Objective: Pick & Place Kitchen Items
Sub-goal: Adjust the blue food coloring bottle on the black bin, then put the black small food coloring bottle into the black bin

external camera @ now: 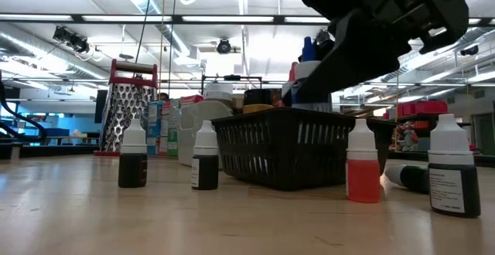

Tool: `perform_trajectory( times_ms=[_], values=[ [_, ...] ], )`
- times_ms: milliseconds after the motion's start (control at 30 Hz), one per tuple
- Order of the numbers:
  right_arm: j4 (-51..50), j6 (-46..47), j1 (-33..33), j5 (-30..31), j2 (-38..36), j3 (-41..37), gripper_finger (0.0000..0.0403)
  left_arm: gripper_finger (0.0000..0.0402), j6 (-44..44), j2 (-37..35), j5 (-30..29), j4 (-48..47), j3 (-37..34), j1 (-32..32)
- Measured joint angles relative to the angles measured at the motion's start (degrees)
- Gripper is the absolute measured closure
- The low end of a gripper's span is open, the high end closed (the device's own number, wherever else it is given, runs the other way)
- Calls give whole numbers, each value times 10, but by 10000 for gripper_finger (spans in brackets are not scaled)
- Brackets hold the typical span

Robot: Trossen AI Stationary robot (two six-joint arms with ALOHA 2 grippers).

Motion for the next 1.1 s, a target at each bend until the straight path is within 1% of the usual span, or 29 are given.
perform_trajectory(
  times_ms=[400,533,667,800,867,1000,1100],
  values=[
    [4,-26,0,-2,0,0,181,172,2,0,0,0,0,0],
    [3,-31,0,-3,-3,0,171,172,14,0,7,0,0,0],
    [-8,-39,3,-12,-18,-1,170,172,22,0,10,0,0,0],
    [-32,-56,3,-53,-57,-1,174,172,22,0,12,8,-14,0],
    [-44,-54,3,-70,-85,-1,175,172,21,0,23,8,-25,0],
    [-87,-54,3,-77,-155,-1,177,172,7,0,59,13,-49,0],
    [-136,-66,3,-73,-211,-1,177,172,-3,0,75,43,-77,0]
  ],
)
